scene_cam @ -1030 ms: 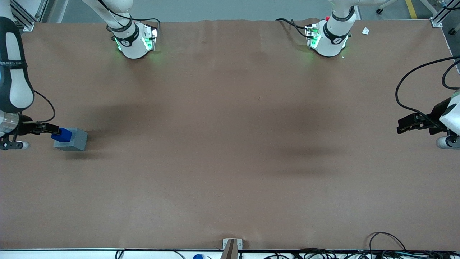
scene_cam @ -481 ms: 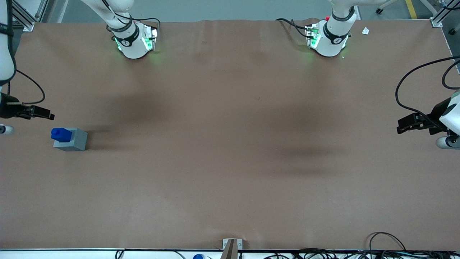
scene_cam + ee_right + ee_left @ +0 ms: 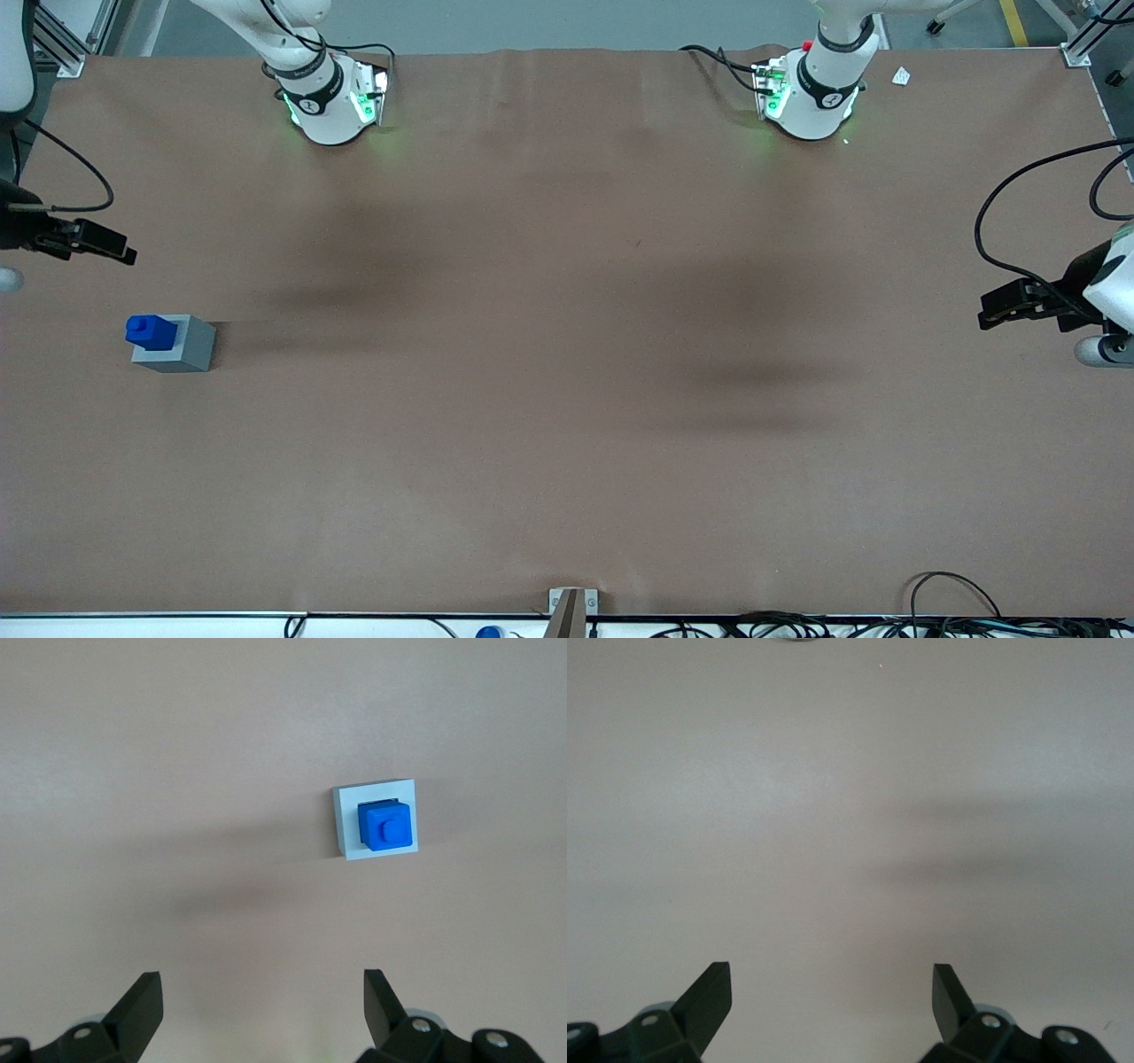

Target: Insert blue part into gray base with right arm

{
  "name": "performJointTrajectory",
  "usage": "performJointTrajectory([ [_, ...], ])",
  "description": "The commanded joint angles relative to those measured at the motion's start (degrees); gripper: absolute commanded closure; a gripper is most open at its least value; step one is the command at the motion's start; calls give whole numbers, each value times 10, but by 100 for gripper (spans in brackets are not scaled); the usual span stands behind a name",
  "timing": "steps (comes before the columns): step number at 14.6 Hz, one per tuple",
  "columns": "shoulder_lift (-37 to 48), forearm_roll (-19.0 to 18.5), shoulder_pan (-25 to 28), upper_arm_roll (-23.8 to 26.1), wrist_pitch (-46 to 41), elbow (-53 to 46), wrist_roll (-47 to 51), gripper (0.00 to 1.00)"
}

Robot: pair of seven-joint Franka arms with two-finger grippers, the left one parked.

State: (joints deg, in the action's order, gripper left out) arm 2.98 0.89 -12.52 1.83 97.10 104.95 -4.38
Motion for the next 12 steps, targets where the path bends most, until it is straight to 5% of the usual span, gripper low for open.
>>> performJointTrajectory([
  [1, 31, 1, 37, -2, -26, 0, 52, 0],
  [12, 27, -7, 81, -2, -116, -134, 62, 0],
])
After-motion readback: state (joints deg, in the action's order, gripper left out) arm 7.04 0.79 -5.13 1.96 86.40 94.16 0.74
